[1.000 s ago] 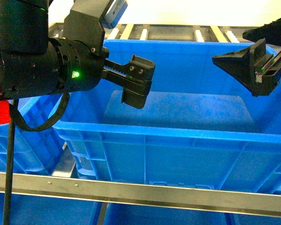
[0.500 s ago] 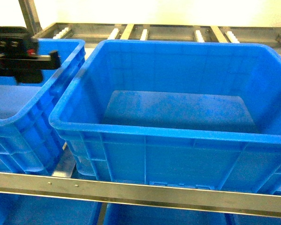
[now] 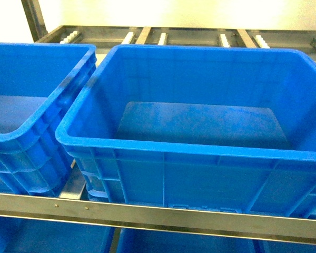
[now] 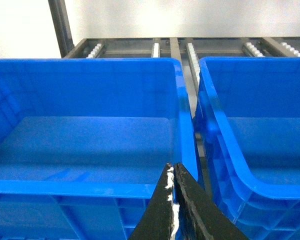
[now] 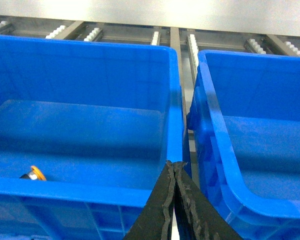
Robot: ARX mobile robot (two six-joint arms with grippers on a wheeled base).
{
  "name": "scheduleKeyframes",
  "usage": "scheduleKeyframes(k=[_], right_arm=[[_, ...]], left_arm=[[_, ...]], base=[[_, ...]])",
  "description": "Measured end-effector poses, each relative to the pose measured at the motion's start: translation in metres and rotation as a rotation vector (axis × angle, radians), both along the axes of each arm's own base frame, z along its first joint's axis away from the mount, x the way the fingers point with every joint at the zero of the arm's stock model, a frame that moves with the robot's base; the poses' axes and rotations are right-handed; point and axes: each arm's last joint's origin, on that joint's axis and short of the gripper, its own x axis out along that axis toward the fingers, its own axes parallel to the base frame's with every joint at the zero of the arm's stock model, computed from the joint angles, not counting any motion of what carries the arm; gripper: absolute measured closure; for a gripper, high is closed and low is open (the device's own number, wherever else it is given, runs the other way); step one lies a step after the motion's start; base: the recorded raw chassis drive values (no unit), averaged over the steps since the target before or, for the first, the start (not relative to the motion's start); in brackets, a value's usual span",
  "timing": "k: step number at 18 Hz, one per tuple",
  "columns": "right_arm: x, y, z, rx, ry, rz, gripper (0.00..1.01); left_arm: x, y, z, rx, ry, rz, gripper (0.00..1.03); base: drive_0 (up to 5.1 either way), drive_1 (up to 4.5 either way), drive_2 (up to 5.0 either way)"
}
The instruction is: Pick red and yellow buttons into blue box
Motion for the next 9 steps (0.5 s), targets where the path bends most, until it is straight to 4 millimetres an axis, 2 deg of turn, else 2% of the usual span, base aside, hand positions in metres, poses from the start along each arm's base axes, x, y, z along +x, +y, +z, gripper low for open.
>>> scheduleKeyframes(k=[4, 9], right_arm=[[-0.016, 0.0, 0.006, 0.0, -0.034, -0.001, 0.99], [-0.036, 0.0, 0.006, 0.0, -0.032, 0.0, 0.99]], left_arm=[[-0.015, 0.013, 0.001, -0.002, -0.003, 0.008, 1.01], [-0.032, 0.012, 0.005, -0.001, -0.017, -0.002, 1.01]], base=[[0.0, 0.0, 0.0], [0.0, 0.0, 0.0]])
